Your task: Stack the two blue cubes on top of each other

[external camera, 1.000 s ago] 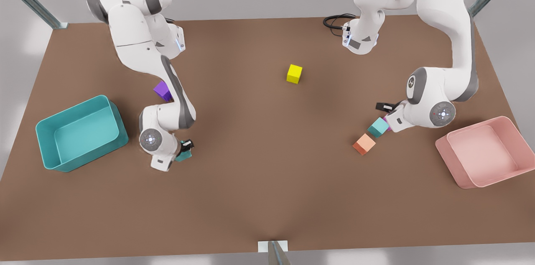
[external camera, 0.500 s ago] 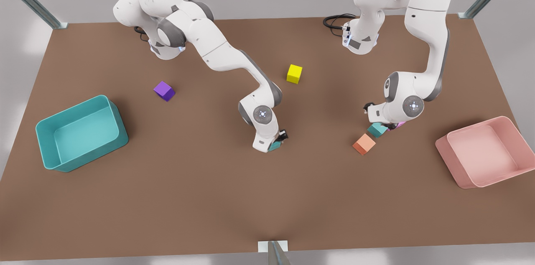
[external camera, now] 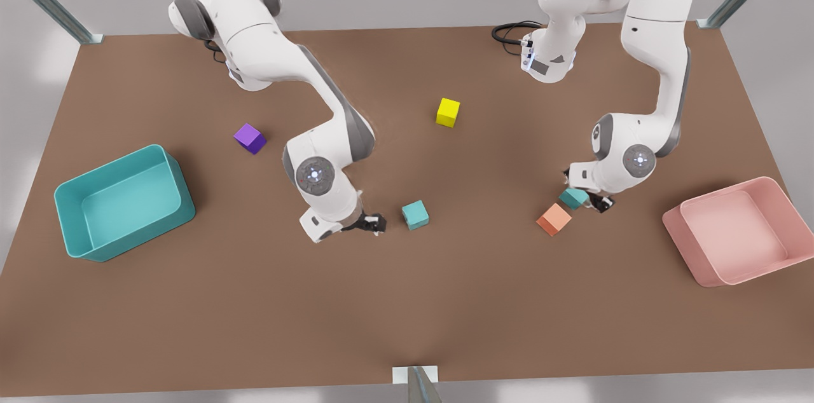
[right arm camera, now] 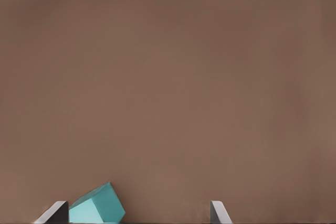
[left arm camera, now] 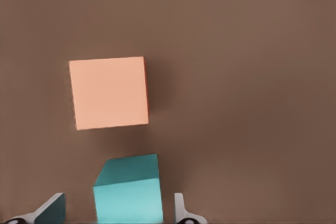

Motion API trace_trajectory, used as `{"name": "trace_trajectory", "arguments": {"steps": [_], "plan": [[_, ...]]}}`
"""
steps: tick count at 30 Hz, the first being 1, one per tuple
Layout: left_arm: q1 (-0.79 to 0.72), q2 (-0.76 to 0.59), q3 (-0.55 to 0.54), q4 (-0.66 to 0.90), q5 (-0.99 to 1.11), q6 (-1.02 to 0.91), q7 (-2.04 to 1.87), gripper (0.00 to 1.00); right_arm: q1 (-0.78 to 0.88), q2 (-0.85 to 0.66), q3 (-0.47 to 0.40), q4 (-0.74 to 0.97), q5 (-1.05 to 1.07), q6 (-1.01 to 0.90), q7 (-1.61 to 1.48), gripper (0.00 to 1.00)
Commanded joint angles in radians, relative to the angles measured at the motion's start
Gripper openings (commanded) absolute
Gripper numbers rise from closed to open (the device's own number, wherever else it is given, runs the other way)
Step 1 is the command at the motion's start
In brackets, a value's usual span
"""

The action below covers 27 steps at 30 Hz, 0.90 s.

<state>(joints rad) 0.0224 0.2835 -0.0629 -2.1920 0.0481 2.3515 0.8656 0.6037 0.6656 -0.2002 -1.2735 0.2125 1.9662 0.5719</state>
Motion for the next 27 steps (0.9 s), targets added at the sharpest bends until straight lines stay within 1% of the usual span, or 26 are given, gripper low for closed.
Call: {"name": "trace_trajectory", "arguments": {"steps": [1,2,3,4,5,6,7,8,9,11,13,15,18,27], "plan": [[0.013,0.002,0.000,0.006,0.003,0.009,0.150,1.00,-0.120,-0.006,-0.002,-0.001,-0.108,-0.346,-0.340,1.00],[0.013,0.012,0.000,0.015,0.003,0.009,0.150,1.00,-0.177,-0.007,-0.001,0.009,-0.229,-0.349,-0.504,1.00],[0.013,0.023,0.000,0.024,0.003,0.011,0.150,1.00,-0.190,-0.041,-0.021,0.028,-0.351,-0.368,-0.572,1.00],[0.013,0.028,0.000,0.026,0.003,0.011,0.150,1.00,-0.180,-0.081,-0.015,0.036,-0.425,-0.400,-0.668,1.00],[0.013,0.031,0.000,0.026,0.001,0.009,0.150,1.00,-0.177,-0.132,-0.011,0.065,-0.415,-0.463,-0.692,1.00],[0.014,0.039,0.000,0.025,0.001,0.009,0.150,1.00,-0.183,-0.236,-0.002,0.046,-0.401,-0.515,-0.685,1.00],[0.016,0.043,0.000,0.025,0.001,0.009,0.150,1.00,-0.186,-0.308,0.028,0.005,-0.401,-0.518,-0.692,1.00],[0.019,0.043,0.000,0.026,0.001,0.009,0.150,1.00,-0.190,-0.349,0.045,-0.010,-0.403,-0.518,-0.699,1.00],[0.021,0.043,0.000,0.026,0.001,0.009,0.150,1.00,-0.190,-0.353,0.062,-0.012,-0.403,-0.518,-0.698,1.00],[0.028,0.045,0.000,0.026,0.001,0.011,0.150,1.00,-0.194,-0.382,0.064,-0.058,-0.403,-0.510,-0.696,1.00],[0.028,0.045,0.000,0.026,0.001,0.011,0.150,1.00,-0.208,-0.380,0.084,-0.063,-0.406,-0.510,-0.695,1.00],[0.033,0.048,0.000,0.031,0.003,0.011,0.150,1.00,-0.194,-0.347,0.082,-0.058,-0.395,-0.510,-0.685,1.00],[0.034,0.060,0.000,0.035,0.004,0.014,0.150,1.00,-0.197,-0.348,0.082,-0.015,-0.361,-0.506,-0.696,1.00],[0.034,0.063,0.000,0.034,0.001,0.012,0.150,1.00,-0.205,-0.337,0.079,-0.020,-0.315,-0.484,-0.698,1.00]]}}
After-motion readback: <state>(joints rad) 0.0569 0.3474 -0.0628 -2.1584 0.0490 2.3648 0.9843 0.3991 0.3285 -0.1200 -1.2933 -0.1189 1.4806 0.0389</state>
